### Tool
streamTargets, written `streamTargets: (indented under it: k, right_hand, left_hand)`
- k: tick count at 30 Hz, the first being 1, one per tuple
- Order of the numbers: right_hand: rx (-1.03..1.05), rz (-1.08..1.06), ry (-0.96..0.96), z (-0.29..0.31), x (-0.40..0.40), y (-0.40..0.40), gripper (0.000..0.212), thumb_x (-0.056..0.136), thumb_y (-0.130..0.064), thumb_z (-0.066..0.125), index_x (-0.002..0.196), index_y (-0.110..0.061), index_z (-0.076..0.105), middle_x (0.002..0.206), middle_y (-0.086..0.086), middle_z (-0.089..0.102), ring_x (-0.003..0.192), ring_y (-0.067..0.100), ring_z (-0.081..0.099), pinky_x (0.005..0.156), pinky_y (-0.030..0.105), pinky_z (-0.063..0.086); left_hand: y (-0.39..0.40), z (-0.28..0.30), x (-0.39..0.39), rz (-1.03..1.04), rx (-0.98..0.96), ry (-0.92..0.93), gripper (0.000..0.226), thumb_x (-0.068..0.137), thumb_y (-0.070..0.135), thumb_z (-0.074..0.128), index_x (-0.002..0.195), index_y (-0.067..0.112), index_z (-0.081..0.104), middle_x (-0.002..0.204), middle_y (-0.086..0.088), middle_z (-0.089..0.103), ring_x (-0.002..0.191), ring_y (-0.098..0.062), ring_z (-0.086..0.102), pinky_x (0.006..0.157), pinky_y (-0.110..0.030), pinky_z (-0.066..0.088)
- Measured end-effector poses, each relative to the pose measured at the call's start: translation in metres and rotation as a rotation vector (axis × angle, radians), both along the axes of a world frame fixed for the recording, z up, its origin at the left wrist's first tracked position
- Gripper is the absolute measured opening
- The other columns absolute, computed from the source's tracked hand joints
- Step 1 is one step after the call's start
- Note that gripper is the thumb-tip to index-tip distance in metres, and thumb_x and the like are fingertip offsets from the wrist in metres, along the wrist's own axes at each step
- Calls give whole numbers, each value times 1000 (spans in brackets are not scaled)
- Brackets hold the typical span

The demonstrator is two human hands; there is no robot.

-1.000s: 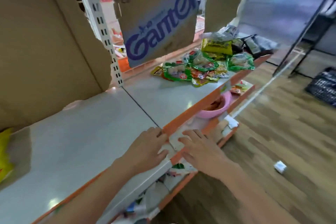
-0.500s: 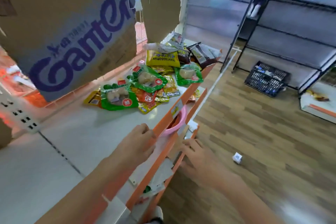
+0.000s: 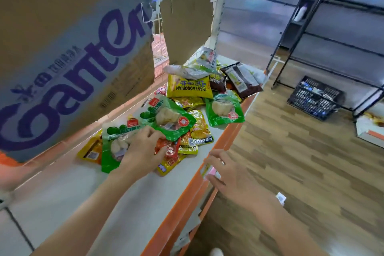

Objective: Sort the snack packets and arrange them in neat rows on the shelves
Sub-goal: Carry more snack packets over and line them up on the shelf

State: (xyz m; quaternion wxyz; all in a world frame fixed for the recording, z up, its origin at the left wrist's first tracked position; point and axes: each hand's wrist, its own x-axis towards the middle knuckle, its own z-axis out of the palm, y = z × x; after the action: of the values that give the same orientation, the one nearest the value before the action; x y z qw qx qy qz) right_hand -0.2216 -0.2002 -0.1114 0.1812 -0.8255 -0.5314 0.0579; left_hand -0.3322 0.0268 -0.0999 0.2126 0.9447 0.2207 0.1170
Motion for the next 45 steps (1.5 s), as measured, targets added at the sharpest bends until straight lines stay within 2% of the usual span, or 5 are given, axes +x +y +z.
streamTargets:
  k: [13,17,32,38,45]
  right_hand:
    - [35,279,-139,9,118,88,37,83,-38,45,104,-12,62,107,9,61,91,28,63,66,39,56]
    - [5,276,-149,27,171,105,39,93,-35,48,124,-13,55,128,8,49,118,28,48,95,40,44]
    - [-105,188,-28,28,327,136,49,95,-32,49,137,-11,36,139,9,37,130,29,33,106,36,30]
    - [-287,161,-75,32,339,177,69,93,-47,47,146,-14,18,141,14,43,130,33,37,103,40,34]
    - [-178,75,86,30,332,187,64,76,-51,65,125,-14,46,118,9,59,112,30,52,88,38,39]
  left_hand:
    - [14,18,73,194,-9,9,34,89,33,57,120,20,54,114,2,46,111,-14,41,93,-26,35]
    - [15,28,125,268,-25,16,37,89,33,57,122,19,52,117,-1,45,114,-16,41,96,-29,35]
    - [43,23,218,765,-222,338,113,49,95,39,118,5,53,119,-12,60,108,-29,55,91,-38,46]
    - [28,25,218,834,-435,-175,52,61,58,76,94,25,53,101,-7,64,91,-25,62,73,-34,49]
    - [7,40,212,799,-594,-481,15,82,22,70,89,17,58,83,-2,69,66,-12,67,61,-25,56]
